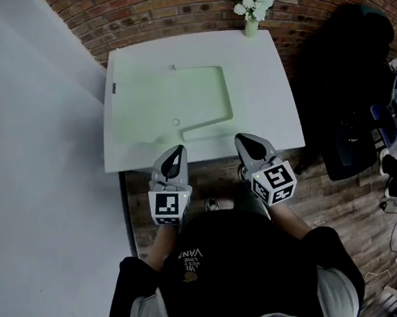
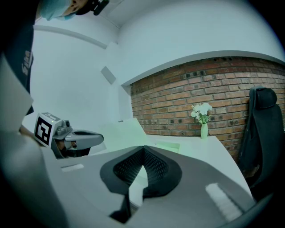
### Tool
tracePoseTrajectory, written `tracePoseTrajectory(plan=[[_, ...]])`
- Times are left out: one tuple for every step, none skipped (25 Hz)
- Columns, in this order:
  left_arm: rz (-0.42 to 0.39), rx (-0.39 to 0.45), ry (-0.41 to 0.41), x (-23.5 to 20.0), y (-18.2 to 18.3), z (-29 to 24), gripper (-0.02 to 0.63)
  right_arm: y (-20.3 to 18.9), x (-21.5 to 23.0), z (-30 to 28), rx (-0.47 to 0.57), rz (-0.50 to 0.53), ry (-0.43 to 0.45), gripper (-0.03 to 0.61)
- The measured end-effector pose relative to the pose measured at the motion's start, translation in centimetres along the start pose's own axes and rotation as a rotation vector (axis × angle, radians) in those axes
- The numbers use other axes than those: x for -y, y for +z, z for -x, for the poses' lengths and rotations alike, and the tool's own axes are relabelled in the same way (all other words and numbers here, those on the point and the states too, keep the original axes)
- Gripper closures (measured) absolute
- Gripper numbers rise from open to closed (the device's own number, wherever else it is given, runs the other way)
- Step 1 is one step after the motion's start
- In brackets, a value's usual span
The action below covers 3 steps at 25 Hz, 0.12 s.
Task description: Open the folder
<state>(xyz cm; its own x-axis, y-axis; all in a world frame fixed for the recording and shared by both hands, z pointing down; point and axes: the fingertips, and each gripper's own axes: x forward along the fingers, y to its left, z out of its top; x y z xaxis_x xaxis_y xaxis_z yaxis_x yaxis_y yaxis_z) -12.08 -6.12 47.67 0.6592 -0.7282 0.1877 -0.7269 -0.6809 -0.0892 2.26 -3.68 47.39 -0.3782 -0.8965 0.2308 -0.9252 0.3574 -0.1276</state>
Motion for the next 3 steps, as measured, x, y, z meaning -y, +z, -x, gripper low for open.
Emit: tracePoseTrajectory(plan=[[0.000, 0.000, 0.000, 0.01, -0.01, -0.01, 0.614, 0.00, 0.03, 0.00, 0.000, 0.001, 0.000, 0.581], [-0.001, 0.000, 0.000, 0.01, -0.01, -0.02, 0.614, 0.01, 0.07, 0.00, 0.000, 0.002, -0.001, 0.581], [-0.002, 0.000, 0.000, 0.01, -0.02, -0.04, 0.614, 0.02, 0.11, 0.00, 0.000, 0.002, -0.001, 0.581]])
